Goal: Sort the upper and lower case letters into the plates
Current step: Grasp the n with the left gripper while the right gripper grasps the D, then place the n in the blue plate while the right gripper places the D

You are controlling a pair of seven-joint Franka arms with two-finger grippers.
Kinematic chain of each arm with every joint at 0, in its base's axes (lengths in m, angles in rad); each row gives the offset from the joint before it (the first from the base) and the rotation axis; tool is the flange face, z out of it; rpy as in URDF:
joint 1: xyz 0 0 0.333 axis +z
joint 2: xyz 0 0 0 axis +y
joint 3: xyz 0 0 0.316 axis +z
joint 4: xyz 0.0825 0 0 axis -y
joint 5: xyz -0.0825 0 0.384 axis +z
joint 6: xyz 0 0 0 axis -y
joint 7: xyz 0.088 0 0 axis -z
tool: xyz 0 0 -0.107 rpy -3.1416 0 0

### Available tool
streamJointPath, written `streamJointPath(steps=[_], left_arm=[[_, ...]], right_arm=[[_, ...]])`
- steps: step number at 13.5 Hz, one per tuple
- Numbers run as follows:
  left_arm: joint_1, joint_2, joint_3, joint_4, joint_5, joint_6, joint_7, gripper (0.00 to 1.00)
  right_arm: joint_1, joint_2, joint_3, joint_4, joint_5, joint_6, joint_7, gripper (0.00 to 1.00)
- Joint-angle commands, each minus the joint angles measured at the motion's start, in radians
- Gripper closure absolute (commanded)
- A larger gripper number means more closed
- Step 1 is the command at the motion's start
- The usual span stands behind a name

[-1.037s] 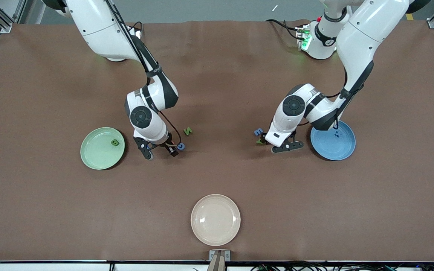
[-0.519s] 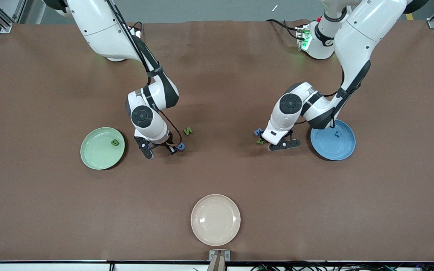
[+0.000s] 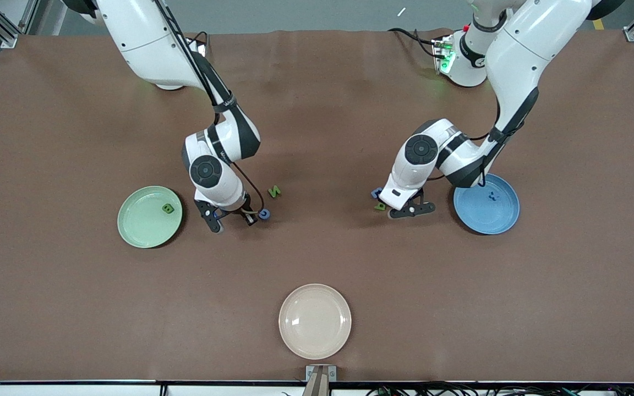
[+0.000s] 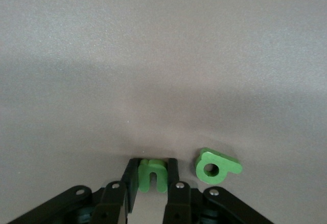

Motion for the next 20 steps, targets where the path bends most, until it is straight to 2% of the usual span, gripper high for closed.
streamJointPath(steps=[1,3,5,7,9,10,13,17,20], left_arm=[[0.015,-0.067,-0.003,-0.009,0.021,-0.039,0.019,0.94],[0.055,-0.131,-0.033,-0.007,0.001,-0.149,0.126,0.94],[0.18,-0.186,-0.122,-0.012,-0.005,-0.238,0.257,0.94],[0.378,-0.196,-0.261,-0.027,-0.005,-0.296,0.382,0.94],[0.609,-0.196,-0.412,-0.064,-0.005,-0.303,0.502,0.94],[0.684,-0.194,-0.449,-0.082,-0.001,-0.301,0.55,0.94],[0.776,-0.188,-0.458,-0.144,0.011,-0.251,0.638,0.94],[0.842,-0.154,-0.455,-0.21,0.125,-0.175,0.648,0.94],[0.848,-0.141,-0.452,-0.241,0.156,-0.148,0.648,0.94]], right_arm=[[-0.046,-0.112,-0.055,-0.019,0.002,-0.163,-0.158,1.0],[-0.116,-0.18,-0.074,-0.027,0.001,-0.234,-0.323,1.0],[-0.202,-0.211,-0.074,-0.042,-0.001,-0.261,-0.465,1.0],[-0.267,-0.231,-0.077,-0.091,-0.004,-0.244,-0.591,1.0],[-0.334,-0.237,-0.084,-0.129,-0.053,-0.221,-0.693,1.0],[-0.357,-0.238,-0.084,-0.161,-0.061,-0.181,-0.732,1.0],[-0.422,-0.234,-0.084,-0.249,-0.061,-0.045,-0.851,1.0],[-0.436,-0.225,-0.083,-0.278,-0.059,-0.008,-0.871,1.0],[-0.427,-0.206,-0.081,-0.283,-0.059,-0.009,-0.871,1.0]])
